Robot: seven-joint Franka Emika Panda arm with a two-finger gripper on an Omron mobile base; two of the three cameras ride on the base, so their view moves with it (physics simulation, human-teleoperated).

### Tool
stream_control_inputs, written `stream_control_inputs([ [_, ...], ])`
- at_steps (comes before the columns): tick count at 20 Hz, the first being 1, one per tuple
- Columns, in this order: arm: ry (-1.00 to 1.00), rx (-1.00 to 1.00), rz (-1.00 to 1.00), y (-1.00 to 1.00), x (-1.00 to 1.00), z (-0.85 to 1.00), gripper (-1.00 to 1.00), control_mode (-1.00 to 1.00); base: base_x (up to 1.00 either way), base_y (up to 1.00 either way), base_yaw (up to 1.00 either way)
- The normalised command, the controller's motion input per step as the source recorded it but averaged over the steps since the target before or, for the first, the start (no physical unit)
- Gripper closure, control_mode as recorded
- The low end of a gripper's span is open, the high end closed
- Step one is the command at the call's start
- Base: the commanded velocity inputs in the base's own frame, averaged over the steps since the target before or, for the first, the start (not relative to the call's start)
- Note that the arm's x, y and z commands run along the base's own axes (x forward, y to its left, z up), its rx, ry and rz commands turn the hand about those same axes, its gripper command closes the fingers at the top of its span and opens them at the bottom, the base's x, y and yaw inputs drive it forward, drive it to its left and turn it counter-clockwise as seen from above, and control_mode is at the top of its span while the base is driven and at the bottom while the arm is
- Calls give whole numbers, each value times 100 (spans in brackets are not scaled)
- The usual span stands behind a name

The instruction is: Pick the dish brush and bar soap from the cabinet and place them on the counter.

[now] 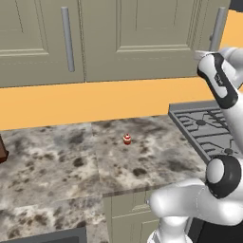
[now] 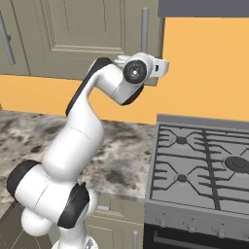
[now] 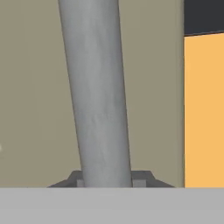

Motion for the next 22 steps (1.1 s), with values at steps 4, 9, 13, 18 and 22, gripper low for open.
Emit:
stream_control_inputs([
  [4, 9, -6, 0, 30, -43, -9, 100, -100, 0, 0, 0],
  [9, 12, -8, 0, 42, -46, -12, 100, -100, 0, 0, 0],
  [13, 9, -8, -1, 49, -51, -15, 100, -100, 0, 0, 0],
  [18, 4, -5, -5, 55, -58, -23, 100, -100, 0, 0, 0],
  [22, 0, -1, -10, 59, -66, -31, 100, -100, 0, 0, 0],
])
